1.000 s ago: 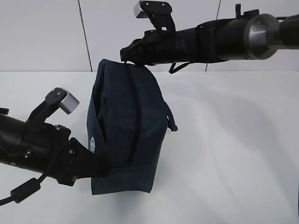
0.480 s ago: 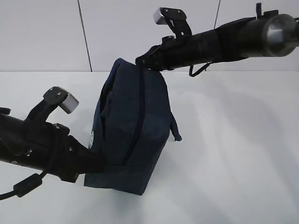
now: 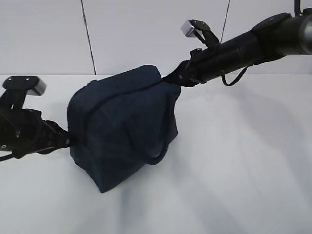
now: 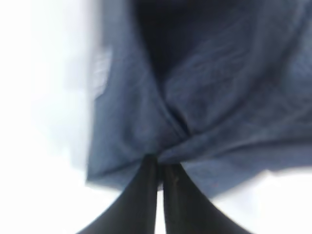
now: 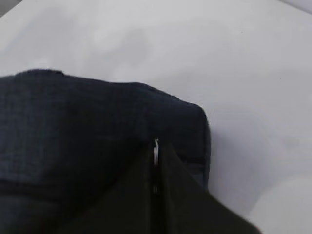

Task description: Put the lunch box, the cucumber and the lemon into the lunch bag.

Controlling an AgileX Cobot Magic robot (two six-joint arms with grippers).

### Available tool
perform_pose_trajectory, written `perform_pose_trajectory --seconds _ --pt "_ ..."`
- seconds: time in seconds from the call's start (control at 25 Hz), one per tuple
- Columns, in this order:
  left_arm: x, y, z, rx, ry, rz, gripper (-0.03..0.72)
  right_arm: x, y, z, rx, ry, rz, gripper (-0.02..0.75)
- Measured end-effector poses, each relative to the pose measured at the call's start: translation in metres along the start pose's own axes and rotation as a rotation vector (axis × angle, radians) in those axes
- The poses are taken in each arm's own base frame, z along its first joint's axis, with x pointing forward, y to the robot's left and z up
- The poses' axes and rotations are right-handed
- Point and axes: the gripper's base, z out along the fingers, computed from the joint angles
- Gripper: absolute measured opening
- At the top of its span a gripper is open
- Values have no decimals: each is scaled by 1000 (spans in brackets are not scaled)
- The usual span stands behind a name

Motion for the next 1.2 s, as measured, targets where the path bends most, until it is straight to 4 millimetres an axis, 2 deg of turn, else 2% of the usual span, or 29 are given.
perform_pose_trajectory --seconds 0.12,0.36,0.6,0.76,0.92,1.08,1.2 --pt "-3 19 -4 -101 -33 -94 -7 7 -1 -6 -37 63 -24 8" --pt "-3 43 -11 -231 -59 -191 -7 12 1 -14 -49 200 -67 8" --pt "-2 59 -17 -319 -64 -228 -7 -3 9 -30 -25 165 -36 8" --pt "-4 54 -16 -250 -76 -227 -7 -14 21 -39 -71 122 -23 8" --pt "-22 37 -16 -64 -122 -166 -7 -19 27 -41 -117 91 -4 8" --pt "-37 22 -37 -14 -173 13 -7 -21 28 -41 -131 71 10 8" --pt "-45 9 -64 -16 -231 203 -7 -23 29 -42 -135 59 16 8"
